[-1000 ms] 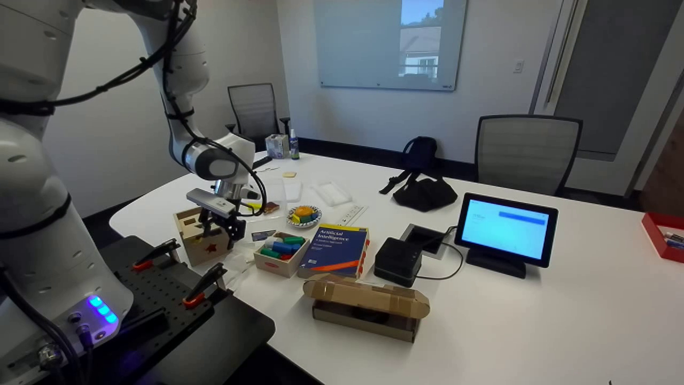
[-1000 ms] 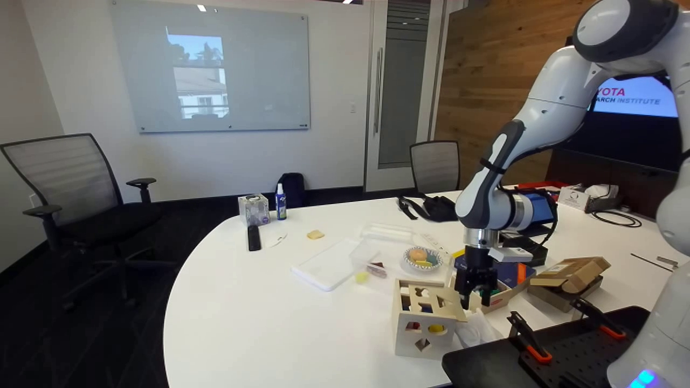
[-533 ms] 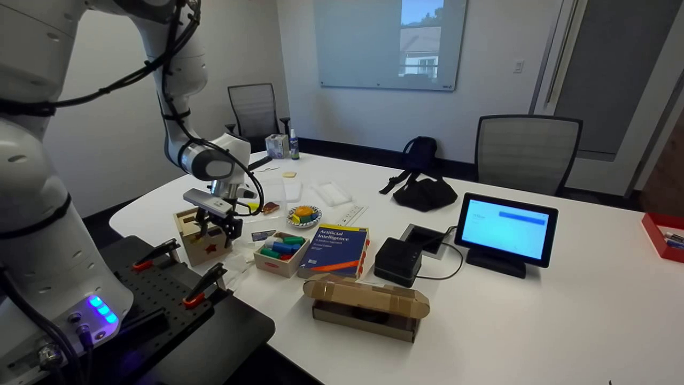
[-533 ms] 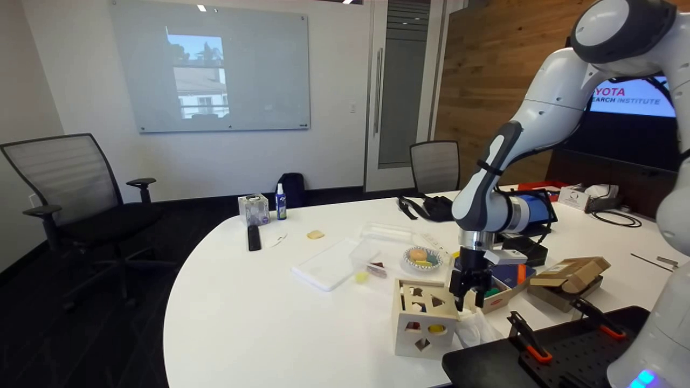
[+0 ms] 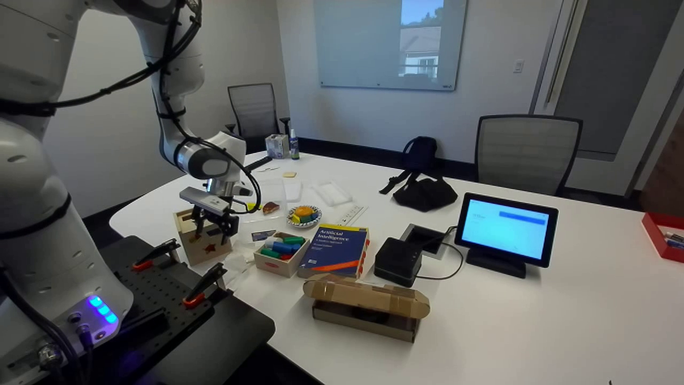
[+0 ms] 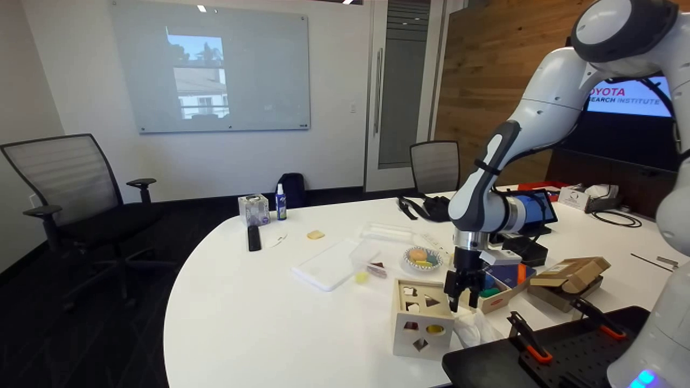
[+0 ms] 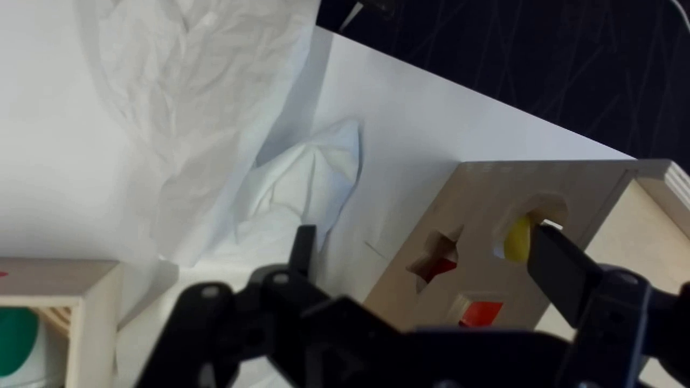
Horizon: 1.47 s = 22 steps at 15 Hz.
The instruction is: Slide the lid closed on the shape sorting box
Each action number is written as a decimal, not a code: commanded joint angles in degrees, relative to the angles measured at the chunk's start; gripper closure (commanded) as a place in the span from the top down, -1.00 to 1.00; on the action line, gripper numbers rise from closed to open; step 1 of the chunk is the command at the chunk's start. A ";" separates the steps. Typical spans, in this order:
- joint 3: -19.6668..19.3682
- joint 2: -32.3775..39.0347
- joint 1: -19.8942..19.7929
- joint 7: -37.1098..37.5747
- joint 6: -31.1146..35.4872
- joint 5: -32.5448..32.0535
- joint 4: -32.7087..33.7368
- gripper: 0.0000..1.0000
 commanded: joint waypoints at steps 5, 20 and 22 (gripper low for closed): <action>3.34 -5.84 -5.41 -2.66 -5.15 2.34 -2.53 1.00; -5.43 -46.52 7.32 -17.25 -25.04 18.77 -10.02 1.00; -9.24 -49.28 11.12 -16.30 -24.76 16.89 -10.81 1.00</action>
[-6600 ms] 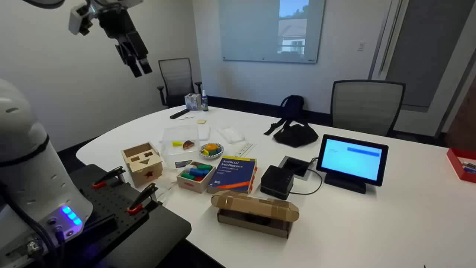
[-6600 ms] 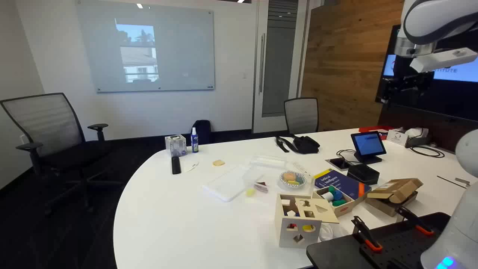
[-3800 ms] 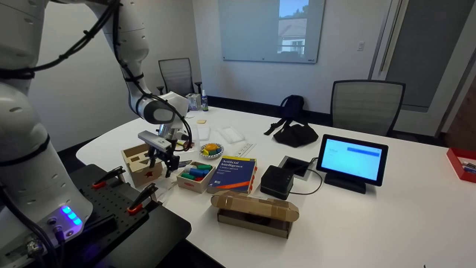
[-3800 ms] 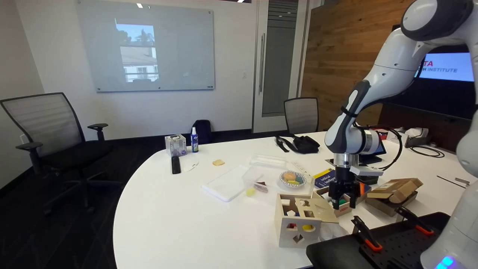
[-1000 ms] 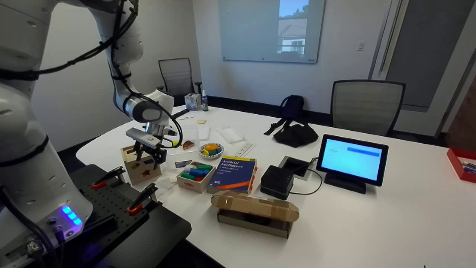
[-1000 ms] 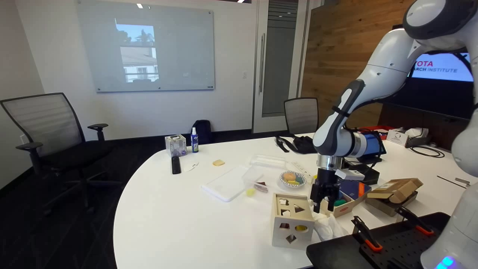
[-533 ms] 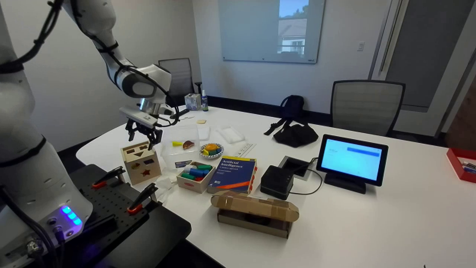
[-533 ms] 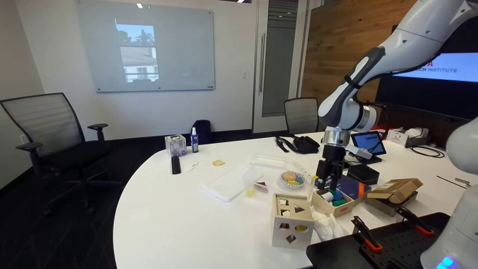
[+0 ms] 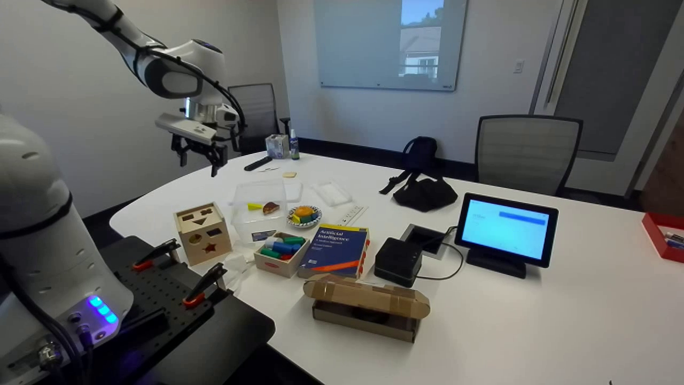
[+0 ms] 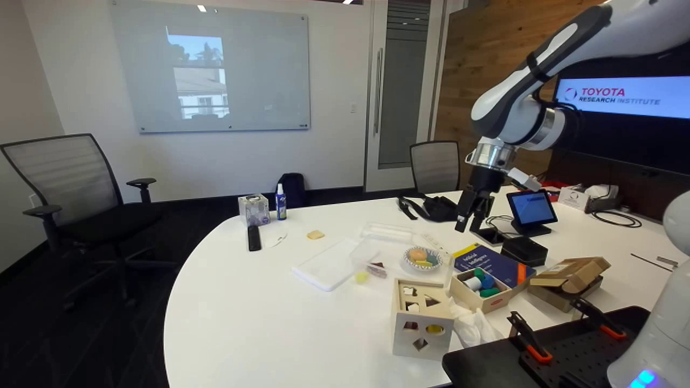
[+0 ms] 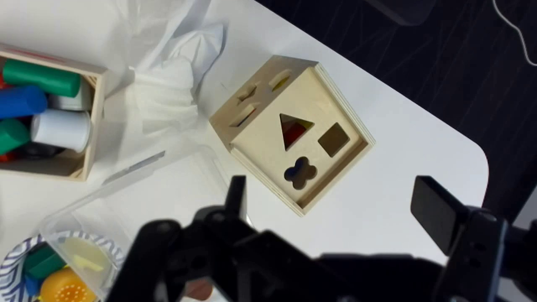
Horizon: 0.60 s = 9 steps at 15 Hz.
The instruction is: Slide the lid closed on the shape sorting box
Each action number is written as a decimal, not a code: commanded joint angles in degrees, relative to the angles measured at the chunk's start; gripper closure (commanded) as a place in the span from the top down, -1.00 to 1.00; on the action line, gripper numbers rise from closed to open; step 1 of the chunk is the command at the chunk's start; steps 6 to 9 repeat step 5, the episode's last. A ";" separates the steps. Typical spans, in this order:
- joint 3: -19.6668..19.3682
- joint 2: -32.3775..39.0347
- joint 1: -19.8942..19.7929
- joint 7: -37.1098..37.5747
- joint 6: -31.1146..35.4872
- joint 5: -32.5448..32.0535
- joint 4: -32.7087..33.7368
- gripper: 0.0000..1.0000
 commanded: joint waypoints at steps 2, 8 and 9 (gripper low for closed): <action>-7.52 -8.26 7.83 2.42 -0.48 -3.87 -3.68 1.00; -10.10 -10.36 10.21 3.86 0.01 -6.45 -4.80 1.00; -10.10 -10.36 10.21 3.86 0.01 -6.45 -4.80 1.00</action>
